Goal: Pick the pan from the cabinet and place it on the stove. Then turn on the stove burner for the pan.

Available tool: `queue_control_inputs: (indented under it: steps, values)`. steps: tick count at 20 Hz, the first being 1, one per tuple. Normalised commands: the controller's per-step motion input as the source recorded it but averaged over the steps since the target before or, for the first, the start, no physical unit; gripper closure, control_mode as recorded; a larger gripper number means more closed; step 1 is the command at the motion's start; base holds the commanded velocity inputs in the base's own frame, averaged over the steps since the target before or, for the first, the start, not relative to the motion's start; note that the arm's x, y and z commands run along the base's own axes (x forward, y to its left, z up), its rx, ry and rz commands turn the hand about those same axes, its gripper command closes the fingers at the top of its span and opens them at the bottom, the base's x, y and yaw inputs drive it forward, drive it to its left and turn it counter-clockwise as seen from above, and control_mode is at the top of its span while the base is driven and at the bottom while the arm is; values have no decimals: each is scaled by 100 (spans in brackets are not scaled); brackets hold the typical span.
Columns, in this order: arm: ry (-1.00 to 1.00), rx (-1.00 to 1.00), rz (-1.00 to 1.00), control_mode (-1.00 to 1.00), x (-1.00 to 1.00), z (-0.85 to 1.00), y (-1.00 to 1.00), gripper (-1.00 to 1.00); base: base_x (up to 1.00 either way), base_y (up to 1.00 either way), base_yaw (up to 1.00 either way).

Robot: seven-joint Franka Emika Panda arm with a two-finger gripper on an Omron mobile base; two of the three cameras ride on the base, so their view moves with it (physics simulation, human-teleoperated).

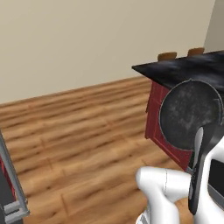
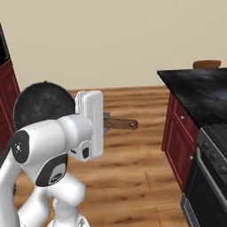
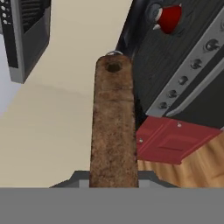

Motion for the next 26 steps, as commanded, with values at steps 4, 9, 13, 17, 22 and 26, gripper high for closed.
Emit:
queue_control_inputs:
  steps: [4, 9, 13, 17, 22, 26]
  values:
    - [0, 0, 0, 100, 0, 0, 0, 100, 58, -1, -15]
    - [0, 0, 0, 100, 0, 0, 0, 100, 58, 9, -20]
    - [0, 0, 0, 100, 0, 0, 0, 100, 48, 12, -28]
    - [0, 0, 0, 100, 0, 0, 0, 100, 28, -38, -40]
    - [0, 0, 0, 100, 0, 0, 0, 100, 2, -52, -55]
    - [0, 0, 0, 100, 0, 0, 0, 100, 0, -62, -51]
